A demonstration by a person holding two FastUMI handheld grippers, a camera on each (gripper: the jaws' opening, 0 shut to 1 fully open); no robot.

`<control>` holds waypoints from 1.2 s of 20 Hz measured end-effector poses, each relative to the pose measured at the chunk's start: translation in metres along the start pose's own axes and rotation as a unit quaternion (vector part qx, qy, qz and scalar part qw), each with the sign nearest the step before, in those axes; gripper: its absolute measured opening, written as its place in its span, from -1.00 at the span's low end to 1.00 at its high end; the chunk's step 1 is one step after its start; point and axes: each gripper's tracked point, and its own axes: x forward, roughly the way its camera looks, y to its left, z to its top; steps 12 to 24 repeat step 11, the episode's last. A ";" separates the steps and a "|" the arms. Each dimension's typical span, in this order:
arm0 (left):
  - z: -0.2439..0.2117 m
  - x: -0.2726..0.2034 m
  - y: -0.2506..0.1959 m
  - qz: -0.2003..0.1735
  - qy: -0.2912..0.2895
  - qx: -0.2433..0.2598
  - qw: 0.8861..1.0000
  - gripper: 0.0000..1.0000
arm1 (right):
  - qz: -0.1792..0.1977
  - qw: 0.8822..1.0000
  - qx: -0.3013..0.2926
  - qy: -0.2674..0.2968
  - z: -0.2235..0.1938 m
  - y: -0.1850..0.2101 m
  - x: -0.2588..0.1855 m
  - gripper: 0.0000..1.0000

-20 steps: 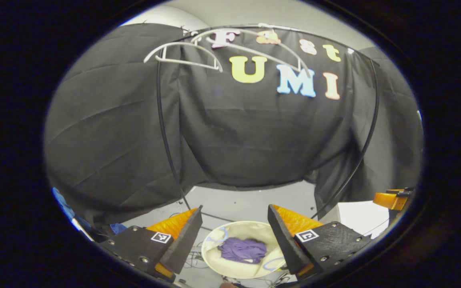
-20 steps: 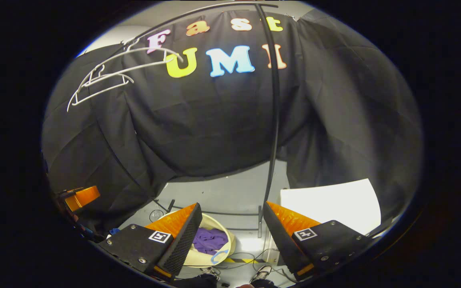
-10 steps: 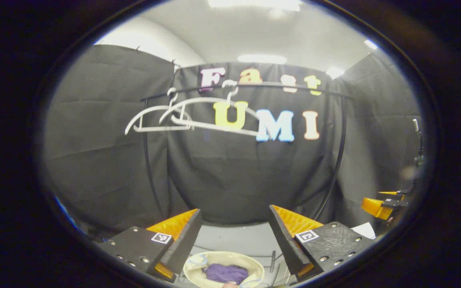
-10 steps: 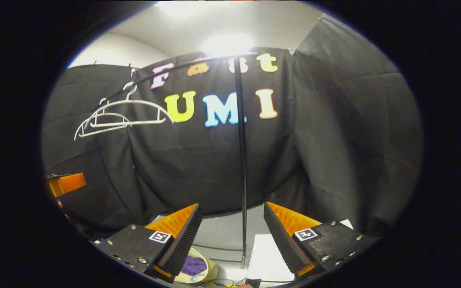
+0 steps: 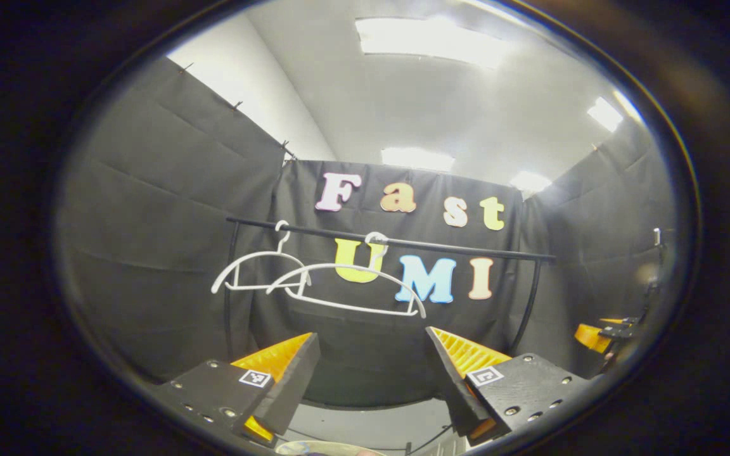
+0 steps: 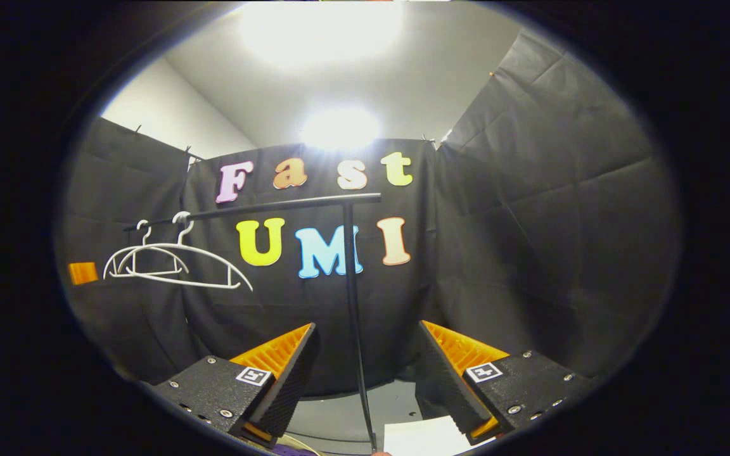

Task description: Grasp the clothes on the hanger with both hands and then place them into the laundry hamper below.

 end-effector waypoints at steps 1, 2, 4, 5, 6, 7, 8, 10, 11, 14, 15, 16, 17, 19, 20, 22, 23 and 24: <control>0.007 -0.005 0.010 0.005 -0.002 0.012 1.000 1.00 | -0.007 1.000 0.002 -0.005 0.006 -0.005 0.000 0.83; 0.008 -0.007 0.016 0.006 0.002 0.018 1.000 1.00 | -0.016 1.000 -0.002 -0.008 0.011 -0.010 -0.001 0.90; 0.002 -0.017 0.021 0.001 0.021 0.010 1.000 1.00 | -0.030 0.999 -0.012 -0.005 0.008 -0.014 -0.005 0.91; 0.004 -0.018 0.023 -0.005 0.021 0.007 1.000 1.00 | -0.032 0.999 -0.020 -0.002 0.006 -0.012 -0.007 0.90; 0.006 -0.023 0.027 -0.007 0.020 0.010 1.000 1.00 | -0.031 0.999 -0.027 0.001 0.006 -0.009 -0.005 0.90; 0.008 -0.024 0.035 -0.003 0.020 0.019 1.000 0.95 | -0.028 0.999 -0.033 0.002 0.007 -0.004 -0.003 0.90; 0.008 -0.028 0.042 0.004 0.020 0.025 0.999 0.89 | -0.023 0.999 -0.035 0.007 0.008 0.003 -0.001 0.91; 0.006 -0.030 0.049 0.009 0.027 0.015 0.999 0.89 | -0.005 0.999 -0.034 0.009 0.011 0.025 0.010 0.90; 0.006 -0.031 0.054 0.014 0.029 0.009 0.999 1.00 | 0.004 0.999 -0.032 0.006 0.014 0.035 0.015 0.90; 0.006 -0.031 0.054 0.014 0.029 0.009 0.999 1.00 | 0.004 0.999 -0.032 0.006 0.014 0.035 0.015 0.90; 0.006 -0.031 0.054 0.014 0.029 0.009 0.999 1.00 | 0.004 0.999 -0.032 0.006 0.014 0.035 0.015 0.90; 0.006 -0.031 0.054 0.014 0.029 0.009 0.999 1.00 | 0.004 0.999 -0.032 0.006 0.014 0.035 0.015 0.90; 0.006 -0.031 0.054 0.014 0.029 0.009 0.999 1.00 | 0.004 0.999 -0.032 0.006 0.014 0.035 0.015 0.90; 0.006 -0.031 0.054 0.014 0.029 0.009 0.999 1.00 | 0.004 0.999 -0.032 0.006 0.014 0.035 0.015 0.90; 0.006 -0.031 0.054 0.014 0.029 0.009 0.999 1.00 | 0.004 0.999 -0.032 0.006 0.014 0.035 0.015 0.90; 0.006 -0.031 0.054 0.014 0.029 0.009 0.999 1.00 | 0.004 0.999 -0.032 0.006 0.014 0.035 0.015 0.90; 0.006 -0.031 0.054 0.014 0.029 0.009 0.999 1.00 | 0.004 0.999 -0.032 0.006 0.014 0.035 0.015 0.90; 0.006 -0.031 0.054 0.014 0.029 0.009 0.999 1.00 | 0.004 0.999 -0.032 0.006 0.014 0.035 0.015 0.90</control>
